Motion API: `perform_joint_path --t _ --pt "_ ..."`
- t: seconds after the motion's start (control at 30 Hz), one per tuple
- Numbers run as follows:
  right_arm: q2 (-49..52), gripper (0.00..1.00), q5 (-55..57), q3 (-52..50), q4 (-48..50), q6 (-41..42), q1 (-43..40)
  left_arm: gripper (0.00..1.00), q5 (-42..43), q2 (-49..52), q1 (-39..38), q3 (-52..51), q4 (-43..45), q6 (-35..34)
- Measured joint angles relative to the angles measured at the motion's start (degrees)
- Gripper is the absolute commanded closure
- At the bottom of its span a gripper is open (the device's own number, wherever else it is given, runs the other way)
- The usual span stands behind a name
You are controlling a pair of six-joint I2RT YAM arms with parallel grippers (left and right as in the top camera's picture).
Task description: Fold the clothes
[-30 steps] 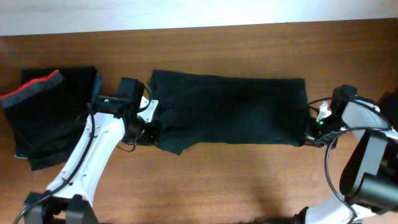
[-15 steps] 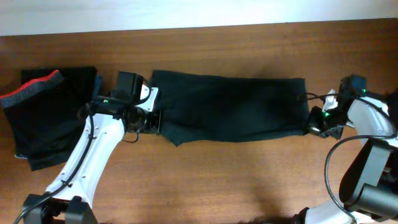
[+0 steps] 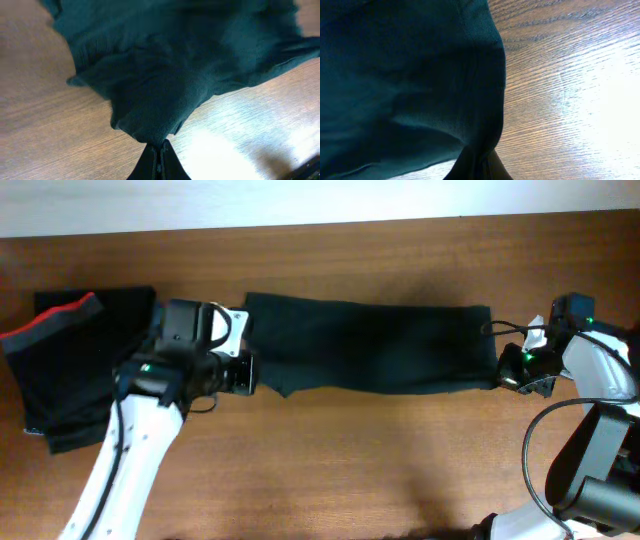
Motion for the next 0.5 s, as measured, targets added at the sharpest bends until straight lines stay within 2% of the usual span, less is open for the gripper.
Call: perform_joint_path --t 0.33,0.5 --pt "0.00 0.96 0.00 0.00 -1.11 -0.28 0.00 0.99 0.31 -1.64 0.00 0.00 -3.13 -0.22" --pt "0.00 0.96 0.00 0.00 -0.85 -0.28 0.00 0.99 -1.25 -1.64 -0.04 0.00 -0.33 -0.22"
